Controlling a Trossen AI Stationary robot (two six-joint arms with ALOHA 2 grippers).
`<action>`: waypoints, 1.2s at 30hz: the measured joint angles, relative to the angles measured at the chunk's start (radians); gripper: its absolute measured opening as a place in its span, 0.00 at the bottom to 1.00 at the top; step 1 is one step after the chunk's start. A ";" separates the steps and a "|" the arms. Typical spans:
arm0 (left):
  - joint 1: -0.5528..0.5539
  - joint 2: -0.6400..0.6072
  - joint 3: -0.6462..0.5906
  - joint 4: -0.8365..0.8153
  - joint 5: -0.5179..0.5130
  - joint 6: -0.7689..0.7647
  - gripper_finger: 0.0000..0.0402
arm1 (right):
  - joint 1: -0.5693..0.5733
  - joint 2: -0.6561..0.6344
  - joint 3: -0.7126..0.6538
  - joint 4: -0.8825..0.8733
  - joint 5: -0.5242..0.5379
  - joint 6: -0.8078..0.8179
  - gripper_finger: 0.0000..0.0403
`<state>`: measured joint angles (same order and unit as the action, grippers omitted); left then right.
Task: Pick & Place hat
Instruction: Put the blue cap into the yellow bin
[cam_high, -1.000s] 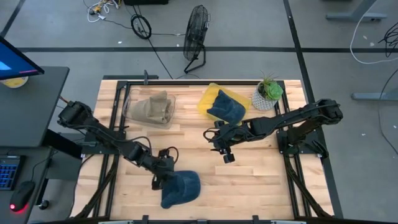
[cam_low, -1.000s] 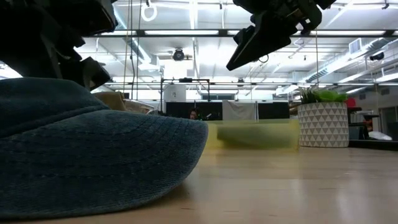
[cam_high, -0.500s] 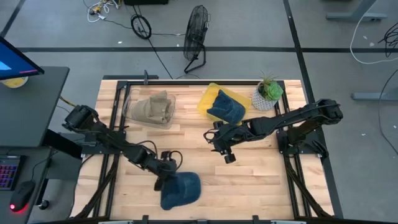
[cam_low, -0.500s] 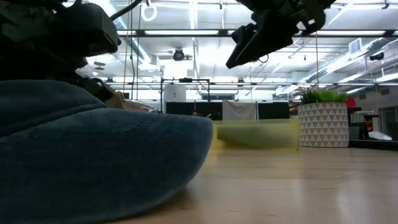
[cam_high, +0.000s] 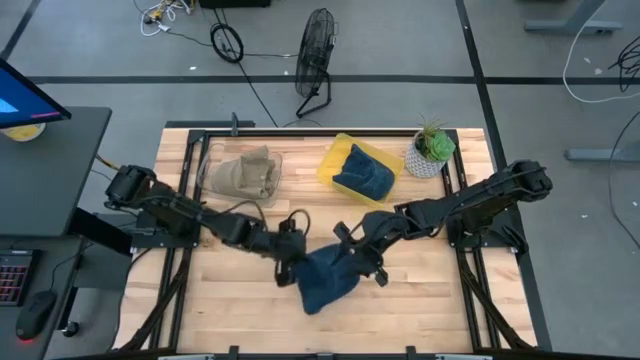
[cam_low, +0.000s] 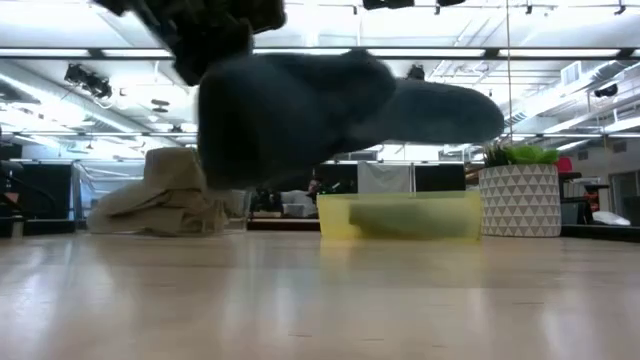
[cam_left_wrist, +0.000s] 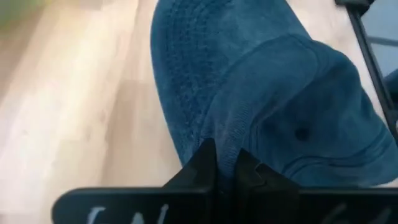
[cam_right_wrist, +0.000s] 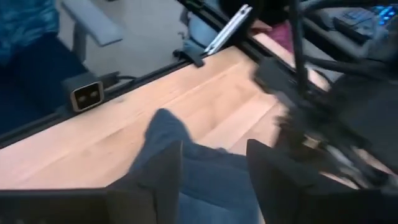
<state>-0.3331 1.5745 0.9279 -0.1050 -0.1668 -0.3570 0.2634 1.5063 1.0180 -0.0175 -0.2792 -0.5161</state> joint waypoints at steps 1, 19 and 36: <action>0.023 0.000 0.015 -0.014 0.023 0.018 0.03 | 0.008 0.000 0.000 -0.010 0.000 -0.007 0.47; 0.342 0.012 0.095 -0.047 0.417 0.105 0.05 | -0.011 0.151 0.000 -0.090 0.192 -0.207 0.64; 0.348 0.012 0.096 -0.120 0.500 0.134 0.06 | -0.046 0.207 -0.001 -0.174 0.324 -0.567 0.23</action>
<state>0.0154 1.5867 1.0237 -0.2254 0.3330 -0.2230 0.2172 1.7130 1.0168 -0.1917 0.0446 -1.0827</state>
